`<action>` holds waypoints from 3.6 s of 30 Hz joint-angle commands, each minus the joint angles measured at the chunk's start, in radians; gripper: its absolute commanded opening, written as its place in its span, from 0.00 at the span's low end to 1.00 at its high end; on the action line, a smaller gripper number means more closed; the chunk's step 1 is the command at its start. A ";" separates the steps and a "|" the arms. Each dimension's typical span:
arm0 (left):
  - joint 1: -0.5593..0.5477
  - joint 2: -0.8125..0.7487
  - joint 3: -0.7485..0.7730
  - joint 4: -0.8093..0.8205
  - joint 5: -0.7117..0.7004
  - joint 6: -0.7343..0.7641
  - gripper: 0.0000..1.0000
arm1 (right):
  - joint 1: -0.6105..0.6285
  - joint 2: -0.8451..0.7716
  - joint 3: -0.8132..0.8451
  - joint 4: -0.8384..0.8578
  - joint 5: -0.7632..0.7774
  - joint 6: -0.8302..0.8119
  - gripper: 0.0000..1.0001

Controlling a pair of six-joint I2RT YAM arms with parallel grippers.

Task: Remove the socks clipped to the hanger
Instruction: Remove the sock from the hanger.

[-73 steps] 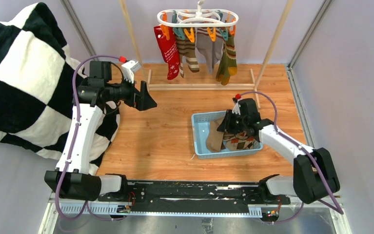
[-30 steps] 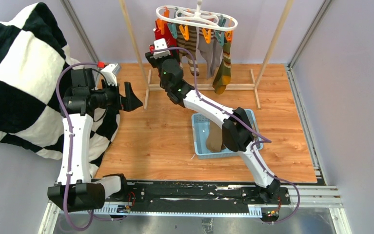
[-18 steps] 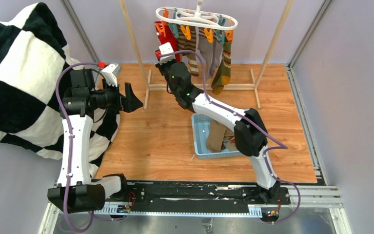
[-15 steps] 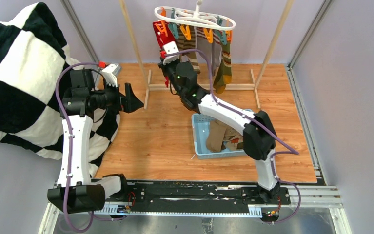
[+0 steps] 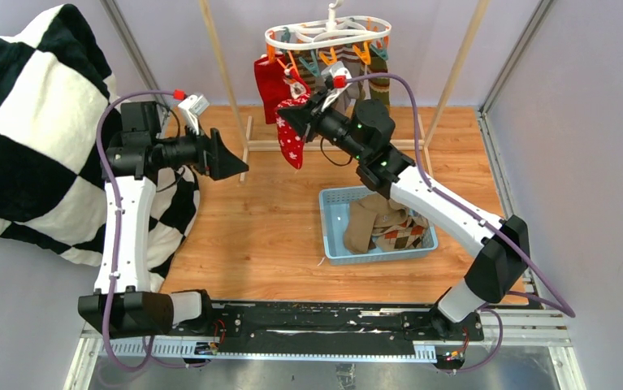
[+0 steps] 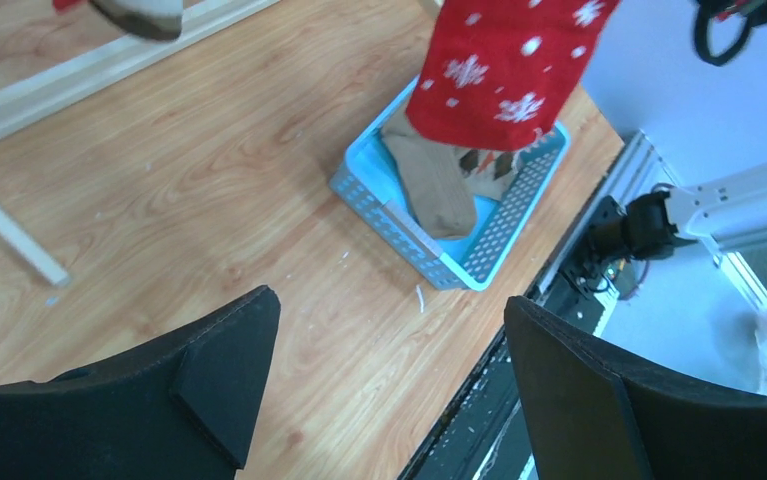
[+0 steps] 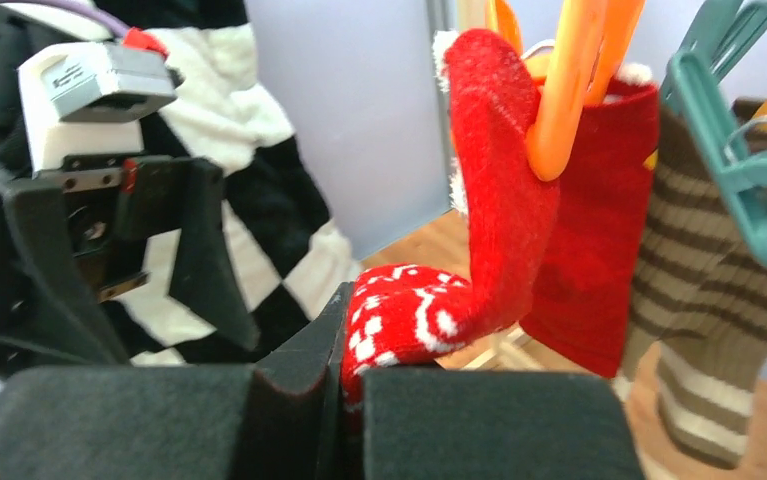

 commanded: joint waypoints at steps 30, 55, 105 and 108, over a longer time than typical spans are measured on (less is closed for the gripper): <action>-0.339 0.249 0.376 -0.011 0.197 -0.007 0.80 | -0.070 -0.143 -0.174 0.193 -0.425 0.735 0.03; -0.410 0.235 0.337 -0.011 0.067 -0.039 0.00 | -0.139 -0.113 0.128 -0.401 -0.085 0.405 0.86; -0.451 0.237 0.357 -0.009 -0.043 -0.055 0.00 | -0.196 0.119 0.461 -0.312 -0.102 0.413 0.19; -0.451 0.227 0.338 -0.009 -0.047 -0.050 0.00 | -0.201 0.123 0.473 -0.321 -0.108 0.415 0.11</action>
